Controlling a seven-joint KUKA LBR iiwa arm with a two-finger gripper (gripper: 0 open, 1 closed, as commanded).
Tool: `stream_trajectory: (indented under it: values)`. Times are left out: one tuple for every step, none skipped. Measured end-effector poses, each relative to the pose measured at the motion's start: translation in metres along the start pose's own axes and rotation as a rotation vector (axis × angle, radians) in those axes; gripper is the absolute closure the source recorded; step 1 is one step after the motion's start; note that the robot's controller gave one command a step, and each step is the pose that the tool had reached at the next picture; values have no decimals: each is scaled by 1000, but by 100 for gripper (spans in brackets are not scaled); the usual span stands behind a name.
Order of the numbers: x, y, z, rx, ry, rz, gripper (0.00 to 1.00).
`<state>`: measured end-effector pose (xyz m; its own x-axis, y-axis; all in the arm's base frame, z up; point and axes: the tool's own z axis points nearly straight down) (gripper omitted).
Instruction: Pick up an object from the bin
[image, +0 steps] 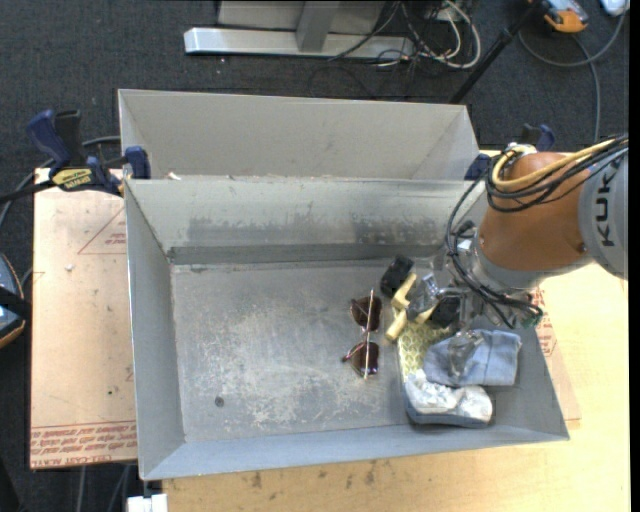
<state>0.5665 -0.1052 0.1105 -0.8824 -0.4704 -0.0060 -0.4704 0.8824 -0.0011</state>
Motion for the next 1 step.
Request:
stream_trajectory:
  values:
    - [37, -10, 24, -4, 0, -299, 0]
